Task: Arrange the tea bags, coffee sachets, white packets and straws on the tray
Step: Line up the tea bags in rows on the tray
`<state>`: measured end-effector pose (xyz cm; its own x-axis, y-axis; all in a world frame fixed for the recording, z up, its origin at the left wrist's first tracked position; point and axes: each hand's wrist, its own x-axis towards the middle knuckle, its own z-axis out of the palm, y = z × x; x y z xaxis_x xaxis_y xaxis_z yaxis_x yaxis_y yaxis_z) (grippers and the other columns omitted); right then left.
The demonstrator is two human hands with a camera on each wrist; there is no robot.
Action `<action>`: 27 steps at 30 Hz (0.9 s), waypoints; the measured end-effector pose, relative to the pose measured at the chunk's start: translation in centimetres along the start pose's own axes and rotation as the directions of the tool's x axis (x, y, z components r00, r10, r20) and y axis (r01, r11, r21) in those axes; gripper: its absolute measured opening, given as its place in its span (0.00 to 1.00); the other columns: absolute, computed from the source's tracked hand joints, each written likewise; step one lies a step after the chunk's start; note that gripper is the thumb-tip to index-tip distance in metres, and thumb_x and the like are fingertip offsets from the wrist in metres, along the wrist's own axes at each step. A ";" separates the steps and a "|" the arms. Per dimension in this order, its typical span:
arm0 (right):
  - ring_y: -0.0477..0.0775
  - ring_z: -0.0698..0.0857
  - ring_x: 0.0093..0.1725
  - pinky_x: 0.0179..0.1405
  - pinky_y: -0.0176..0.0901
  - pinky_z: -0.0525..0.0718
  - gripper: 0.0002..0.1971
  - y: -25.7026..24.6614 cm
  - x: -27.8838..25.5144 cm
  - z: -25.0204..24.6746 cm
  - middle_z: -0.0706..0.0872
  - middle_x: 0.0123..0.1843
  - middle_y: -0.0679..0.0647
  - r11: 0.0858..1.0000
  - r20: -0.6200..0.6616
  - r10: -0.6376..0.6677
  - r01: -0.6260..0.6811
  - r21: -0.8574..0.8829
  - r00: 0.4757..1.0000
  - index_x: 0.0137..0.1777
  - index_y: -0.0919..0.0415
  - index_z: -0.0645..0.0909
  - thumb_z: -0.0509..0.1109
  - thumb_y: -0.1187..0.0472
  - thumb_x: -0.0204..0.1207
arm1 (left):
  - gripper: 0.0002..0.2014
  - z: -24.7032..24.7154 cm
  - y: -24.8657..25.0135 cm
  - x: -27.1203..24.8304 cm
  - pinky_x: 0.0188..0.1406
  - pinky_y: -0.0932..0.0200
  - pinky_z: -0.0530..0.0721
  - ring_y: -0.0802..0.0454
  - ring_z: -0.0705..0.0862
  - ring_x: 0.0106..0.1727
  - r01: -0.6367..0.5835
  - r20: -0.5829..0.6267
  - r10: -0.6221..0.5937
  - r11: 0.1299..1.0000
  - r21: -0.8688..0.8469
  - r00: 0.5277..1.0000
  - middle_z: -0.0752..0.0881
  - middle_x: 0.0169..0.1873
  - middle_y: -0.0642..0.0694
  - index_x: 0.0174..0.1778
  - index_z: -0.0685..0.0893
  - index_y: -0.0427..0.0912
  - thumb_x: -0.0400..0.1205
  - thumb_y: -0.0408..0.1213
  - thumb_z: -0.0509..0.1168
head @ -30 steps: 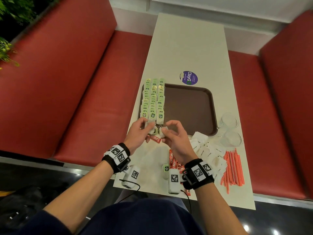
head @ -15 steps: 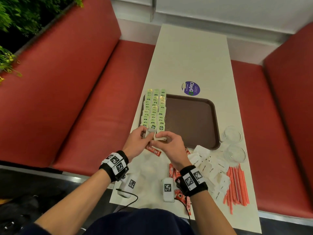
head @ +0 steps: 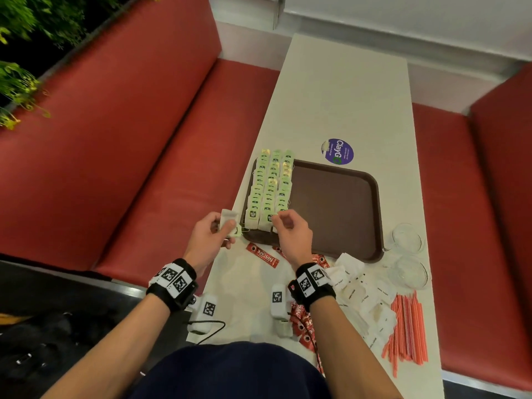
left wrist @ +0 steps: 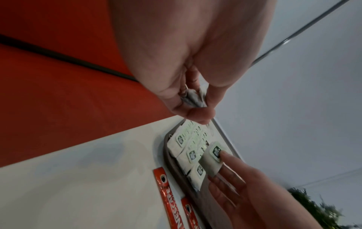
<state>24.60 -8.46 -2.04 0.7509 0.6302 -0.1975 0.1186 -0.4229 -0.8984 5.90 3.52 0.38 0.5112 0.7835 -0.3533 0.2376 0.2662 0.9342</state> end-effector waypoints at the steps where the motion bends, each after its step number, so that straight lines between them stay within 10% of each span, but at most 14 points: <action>1: 0.35 0.89 0.51 0.53 0.37 0.84 0.06 0.1 0.2 0.4 0.93 0.49 0.40 1.000 0.006 -0.007 0.007 -0.010 1.000 0.56 0.50 0.89 0.75 0.50 0.89 | 0.10 -0.3 -0.1 0.0 0.37 0.53 0.86 0.48 0.88 0.36 0.002 -0.005 -0.002 1.000 0.003 1.000 0.91 0.42 0.42 0.58 0.85 0.31 0.91 0.37 0.71; 8: 0.54 0.90 0.55 0.57 0.43 0.82 0.05 0.5 1.6 4.3 0.93 0.50 0.49 0.992 0.110 -0.008 0.022 -0.126 0.994 0.63 0.56 0.86 0.73 0.59 0.90 | 0.11 -1.5 -0.9 0.1 0.35 0.54 0.85 0.47 0.87 0.36 0.006 -0.035 -0.006 1.000 0.005 0.999 0.91 0.42 0.38 0.57 0.84 0.30 0.91 0.37 0.72; 20: 0.56 0.82 0.44 0.44 0.51 0.81 0.13 0.5 1.1 6.4 0.82 0.46 0.52 0.917 0.040 -0.135 0.140 -0.373 0.990 0.53 0.56 0.74 0.77 0.67 0.83 | 0.08 -1.9 -0.4 0.3 0.33 0.56 0.87 0.46 0.89 0.38 0.022 -0.009 -0.022 1.000 -0.010 1.000 0.91 0.42 0.43 0.58 0.85 0.33 0.90 0.36 0.72; 27: 0.57 0.84 0.59 0.64 0.47 0.85 0.09 0.6 1.2 6.1 0.82 0.64 0.57 0.910 0.169 -0.142 0.196 -0.367 0.975 0.63 0.64 0.88 0.75 0.65 0.86 | 0.10 -1.6 0.1 0.7 0.33 0.57 0.87 0.44 0.90 0.39 0.026 0.018 -0.025 0.999 -0.031 1.000 0.90 0.46 0.38 0.60 0.85 0.31 0.90 0.35 0.72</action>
<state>21.57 -3.97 -5.25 0.6060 0.7845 -0.1315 0.4930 -0.5001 -0.7119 4.91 5.00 0.28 0.5202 0.7662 -0.3774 0.2248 0.3035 0.9259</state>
